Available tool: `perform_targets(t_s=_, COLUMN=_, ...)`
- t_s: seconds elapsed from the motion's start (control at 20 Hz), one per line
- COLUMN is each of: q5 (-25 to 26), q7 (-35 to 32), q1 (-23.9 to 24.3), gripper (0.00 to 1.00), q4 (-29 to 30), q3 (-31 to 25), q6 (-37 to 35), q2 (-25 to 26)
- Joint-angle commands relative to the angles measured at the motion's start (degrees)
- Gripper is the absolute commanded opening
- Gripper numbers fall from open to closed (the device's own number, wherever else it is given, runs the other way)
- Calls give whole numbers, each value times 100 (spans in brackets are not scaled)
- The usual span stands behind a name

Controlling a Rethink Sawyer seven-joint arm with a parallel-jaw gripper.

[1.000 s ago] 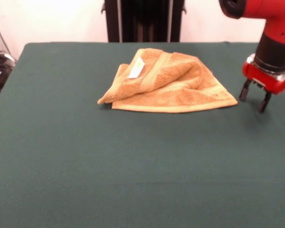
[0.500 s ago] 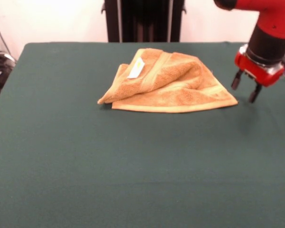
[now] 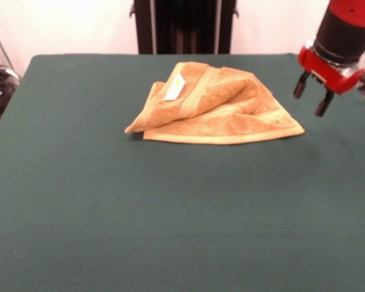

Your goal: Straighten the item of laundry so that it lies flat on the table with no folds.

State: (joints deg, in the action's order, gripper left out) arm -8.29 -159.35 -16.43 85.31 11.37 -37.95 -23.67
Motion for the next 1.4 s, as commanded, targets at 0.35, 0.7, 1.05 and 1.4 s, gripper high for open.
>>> perform_targets(t_s=0.35, q5=-234, q7=-1001, q1=-133, gripper=100, q4=514, q3=-383, q6=671, q2=993)
perform_targets(t_s=0.7, q5=-153, q7=-788, q1=20, gripper=100, q4=745, q3=-363, q6=943, q2=960)
perform_targets(t_s=1.05, q5=-129, q7=-633, q1=137, gripper=100, q4=795, q3=-411, q6=1163, q2=1028)
perform_targets(t_s=1.4, q5=-131, q7=-425, q1=237, gripper=100, q4=718, q3=-610, q6=1186, q2=825)
